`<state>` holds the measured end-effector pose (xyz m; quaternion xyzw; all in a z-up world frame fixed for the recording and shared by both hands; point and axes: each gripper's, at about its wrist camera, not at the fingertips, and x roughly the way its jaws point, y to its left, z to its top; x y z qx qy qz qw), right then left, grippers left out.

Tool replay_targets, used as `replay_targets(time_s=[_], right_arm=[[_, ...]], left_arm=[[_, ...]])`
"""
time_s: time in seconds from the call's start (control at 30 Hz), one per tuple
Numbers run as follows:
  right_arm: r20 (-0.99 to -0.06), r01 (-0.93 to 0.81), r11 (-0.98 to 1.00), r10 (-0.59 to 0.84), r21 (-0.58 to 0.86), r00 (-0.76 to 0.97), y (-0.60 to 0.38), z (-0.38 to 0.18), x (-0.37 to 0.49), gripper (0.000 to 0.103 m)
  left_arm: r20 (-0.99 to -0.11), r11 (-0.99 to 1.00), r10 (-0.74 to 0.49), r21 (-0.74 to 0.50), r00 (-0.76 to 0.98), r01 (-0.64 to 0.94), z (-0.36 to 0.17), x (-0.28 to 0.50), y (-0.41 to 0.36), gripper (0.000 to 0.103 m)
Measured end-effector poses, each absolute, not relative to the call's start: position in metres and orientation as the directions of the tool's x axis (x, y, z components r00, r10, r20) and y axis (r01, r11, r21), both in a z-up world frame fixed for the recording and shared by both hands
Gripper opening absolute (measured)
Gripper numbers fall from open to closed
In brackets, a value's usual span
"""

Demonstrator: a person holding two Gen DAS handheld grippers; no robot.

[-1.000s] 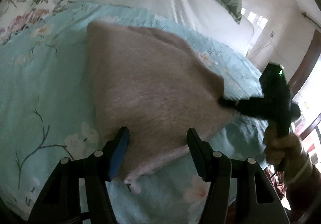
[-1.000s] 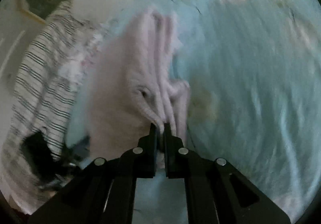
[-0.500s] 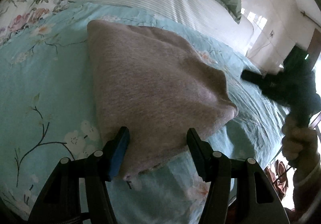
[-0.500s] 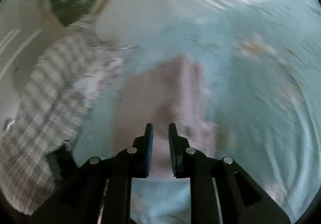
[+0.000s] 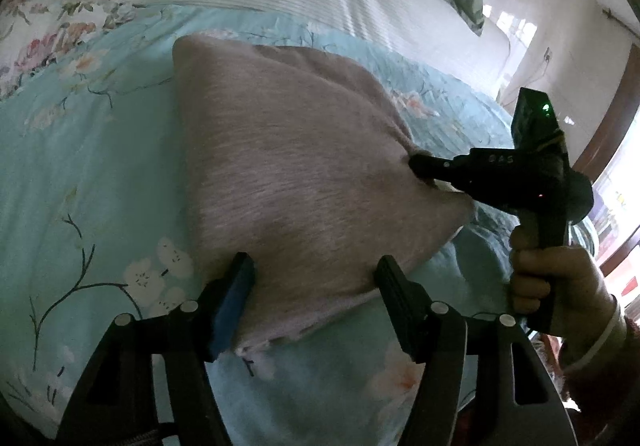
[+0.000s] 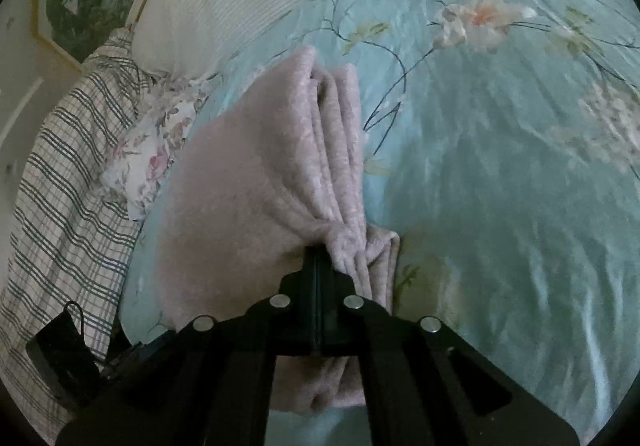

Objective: Fold small clothes

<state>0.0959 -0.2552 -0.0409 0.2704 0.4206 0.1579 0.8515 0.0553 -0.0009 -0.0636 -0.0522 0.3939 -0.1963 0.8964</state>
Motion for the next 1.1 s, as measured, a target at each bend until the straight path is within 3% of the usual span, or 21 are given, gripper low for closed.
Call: replay_targets(time_s=[0.2, 0.37, 0.43, 0.7, 0.9, 0.97, 1.1], right_arm=[[-0.621, -0.178, 0.846, 0.497, 0.503, 0.606, -0.245, -0.011, 0.064, 0.004], [-0.749, -0.154, 0.900, 0.425, 0.407, 0.509, -0.243, -0.048, 0.058, 0.002], [-0.710, -0.129, 0.863, 0.479, 0.488, 0.516, -0.258, -0.059, 0.055, 0.000], [-0.706, -0.117, 0.859, 0.481, 0.499, 0.520, -0.263, -0.052, 0.047, 0.002], [-0.625, -0.182, 0.851, 0.491, 0.492, 0.607, -0.245, -0.005, 0.037, 0.004], [-0.627, -0.184, 0.859, 0.480, 0.478, 0.613, -0.242, -0.002, 0.044, 0.005], [-0.653, -0.149, 0.871, 0.455, 0.469, 0.605, -0.241, -0.021, 0.063, 0.005]], left_arm=[[-0.679, 0.912, -0.406, -0.260, 0.612, 0.317, -0.062, 0.044, 0.004, 0.065], [-0.685, 0.915, -0.395, -0.236, 0.612, 0.326, -0.065, 0.036, 0.003, 0.065], [-0.685, 0.913, -0.399, -0.238, 0.610, 0.331, -0.067, 0.033, 0.003, 0.065], [-0.688, 0.917, -0.387, -0.217, 0.614, 0.334, -0.067, 0.029, 0.004, 0.065], [-0.651, 0.884, -0.466, -0.309, 0.599, 0.352, -0.059, 0.019, 0.015, 0.065], [-0.635, 0.861, -0.508, -0.347, 0.582, 0.372, -0.060, 0.016, 0.016, 0.065], [-0.667, 0.878, -0.475, -0.316, 0.574, 0.360, -0.071, 0.018, 0.009, 0.065]])
